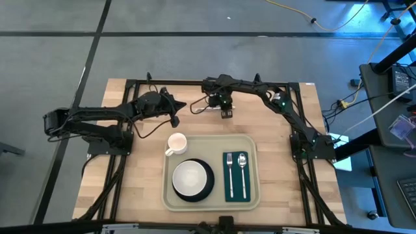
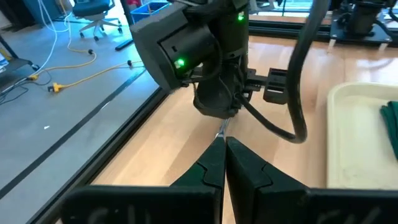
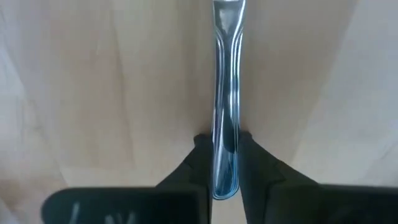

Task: Set up tray
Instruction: Put the silver knife on the green napkin between the silver fork and spoon

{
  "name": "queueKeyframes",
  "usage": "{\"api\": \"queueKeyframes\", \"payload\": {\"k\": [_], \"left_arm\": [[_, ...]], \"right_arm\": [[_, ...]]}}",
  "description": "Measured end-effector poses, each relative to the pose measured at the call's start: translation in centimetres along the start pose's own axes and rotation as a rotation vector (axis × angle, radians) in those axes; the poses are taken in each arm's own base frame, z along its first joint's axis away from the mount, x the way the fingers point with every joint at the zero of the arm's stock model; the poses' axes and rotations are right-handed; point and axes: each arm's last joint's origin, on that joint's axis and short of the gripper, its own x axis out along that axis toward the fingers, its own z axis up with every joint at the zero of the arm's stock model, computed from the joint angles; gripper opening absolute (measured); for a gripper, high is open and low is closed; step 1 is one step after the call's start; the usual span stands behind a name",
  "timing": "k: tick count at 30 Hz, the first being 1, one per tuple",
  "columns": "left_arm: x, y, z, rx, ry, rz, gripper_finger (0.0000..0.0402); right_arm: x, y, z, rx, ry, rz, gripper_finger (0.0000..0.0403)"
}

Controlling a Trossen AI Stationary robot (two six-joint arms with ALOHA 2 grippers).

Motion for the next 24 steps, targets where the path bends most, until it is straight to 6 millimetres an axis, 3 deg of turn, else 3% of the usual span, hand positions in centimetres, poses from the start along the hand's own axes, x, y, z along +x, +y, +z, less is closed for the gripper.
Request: {"api": "queueKeyframes", "payload": {"k": [5, 14, 24], "left_arm": [[-0.1, -0.5, 0.0, 0.011, -0.002, -0.022, 0.0006], [-0.2, -1.3, -0.6, 0.034, 0.065, -0.037, 0.0006], [-0.4, -2.1, -1.2, 0.073, 0.124, 0.020, 0.0006]], "right_arm": [[1.0, 1.1, -0.1, 0.084, 0.032, 0.005, 0.0048], [0.0, 2.9, 0.1, 0.142, 0.015, -0.012, 0.0048], [0.6, 4.7, -2.0, 0.185, -0.064, -0.018, 0.0047]]}}
